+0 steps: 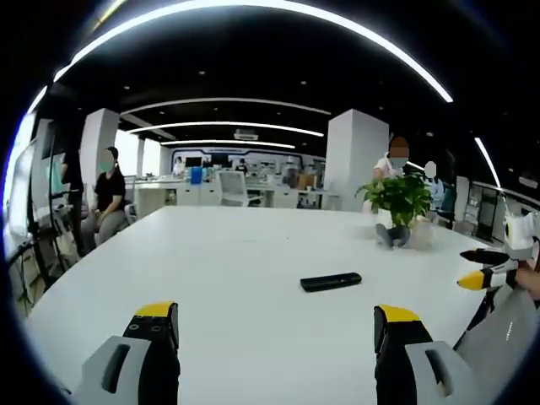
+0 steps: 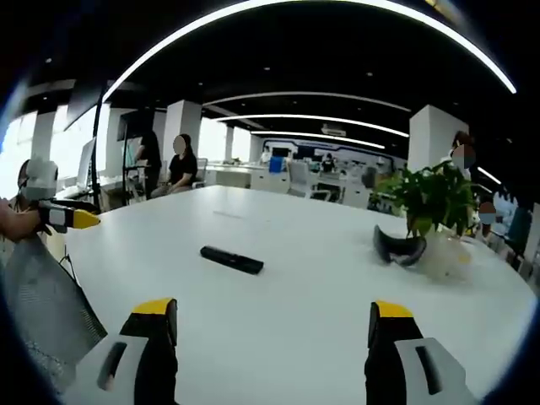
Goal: Press the specified remote control buttons in sequence, fully releasing each button before pressing the next.
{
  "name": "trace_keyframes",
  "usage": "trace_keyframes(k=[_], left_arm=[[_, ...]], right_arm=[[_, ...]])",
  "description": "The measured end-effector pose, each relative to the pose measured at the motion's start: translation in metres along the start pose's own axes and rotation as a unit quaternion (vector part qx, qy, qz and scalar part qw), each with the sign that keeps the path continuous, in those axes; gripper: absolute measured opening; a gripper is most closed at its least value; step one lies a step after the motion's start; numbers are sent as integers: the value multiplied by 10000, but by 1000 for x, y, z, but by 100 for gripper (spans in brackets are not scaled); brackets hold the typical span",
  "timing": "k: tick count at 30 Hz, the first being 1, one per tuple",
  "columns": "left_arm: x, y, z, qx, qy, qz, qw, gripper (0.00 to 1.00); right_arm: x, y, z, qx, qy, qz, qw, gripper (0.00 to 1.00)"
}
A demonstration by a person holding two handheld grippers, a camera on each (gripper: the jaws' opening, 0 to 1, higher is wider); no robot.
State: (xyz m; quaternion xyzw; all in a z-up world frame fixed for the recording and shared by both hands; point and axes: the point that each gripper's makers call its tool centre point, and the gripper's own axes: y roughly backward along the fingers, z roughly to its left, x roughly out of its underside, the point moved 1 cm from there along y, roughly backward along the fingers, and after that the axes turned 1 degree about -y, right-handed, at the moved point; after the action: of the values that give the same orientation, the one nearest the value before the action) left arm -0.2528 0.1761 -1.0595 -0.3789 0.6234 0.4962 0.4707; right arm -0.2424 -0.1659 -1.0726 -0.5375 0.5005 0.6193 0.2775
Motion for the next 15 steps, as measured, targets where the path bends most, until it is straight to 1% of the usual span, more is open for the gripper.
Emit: trace_keyframes(k=[5,10,13,15], left_arm=[[1,0,-1,30,-36,36,10000,100],[-1,1,1,-24,7,-41,10000,100],[0,1,-1,8,21,-5,10000,100],[1,-1,-3,42,-64,32,10000,100]], right_arm=[[2,0,1,-27,12,63,10000,93],[4,-2,3,-92,49,115,9999,92],[8,-2,5,-134,138,238,9995,90],[12,-3,5,-145,136,345,9992,88]])
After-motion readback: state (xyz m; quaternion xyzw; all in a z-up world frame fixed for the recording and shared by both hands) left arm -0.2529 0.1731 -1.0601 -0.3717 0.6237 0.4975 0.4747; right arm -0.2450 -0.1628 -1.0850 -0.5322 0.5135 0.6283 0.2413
